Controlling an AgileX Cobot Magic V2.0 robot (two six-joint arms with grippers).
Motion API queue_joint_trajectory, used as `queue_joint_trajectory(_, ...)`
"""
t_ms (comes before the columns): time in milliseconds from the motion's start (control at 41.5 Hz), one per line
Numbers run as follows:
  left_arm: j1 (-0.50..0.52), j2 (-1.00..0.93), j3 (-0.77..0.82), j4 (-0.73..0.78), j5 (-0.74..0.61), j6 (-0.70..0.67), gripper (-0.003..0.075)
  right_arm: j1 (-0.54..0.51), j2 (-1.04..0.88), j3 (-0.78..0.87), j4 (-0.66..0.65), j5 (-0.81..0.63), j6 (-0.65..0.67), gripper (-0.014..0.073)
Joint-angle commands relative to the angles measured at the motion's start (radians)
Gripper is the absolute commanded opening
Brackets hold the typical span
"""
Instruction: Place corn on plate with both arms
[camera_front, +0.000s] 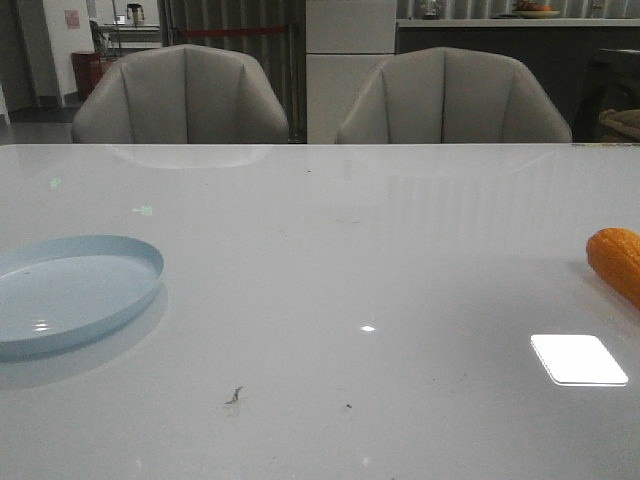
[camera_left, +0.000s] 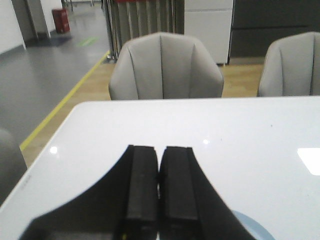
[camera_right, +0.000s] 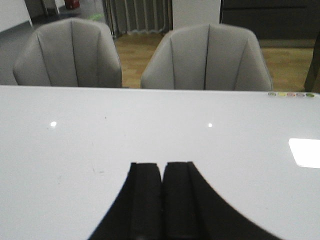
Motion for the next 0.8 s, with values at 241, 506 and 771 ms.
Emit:
queue_joint_trajectory(241,0.001,0.19,-0.035,-0.022,-0.043,-0.006,0.0202,-0.001,0.155,-0.036,0.004,-0.047,-0.002,0.0193)
queue_joint_trajectory(506,0.001,0.302,-0.035,-0.07,-0.02,-0.006,0.0426,-0.001,0.225,-0.036,0.004,0.022,-0.002,0.0415)
queue_joint_trajectory(771,0.012,0.477,-0.137,-0.116,0.07,-0.017,0.0426,-0.001,0.253,-0.036,0.004,0.039,-0.002,0.0415)
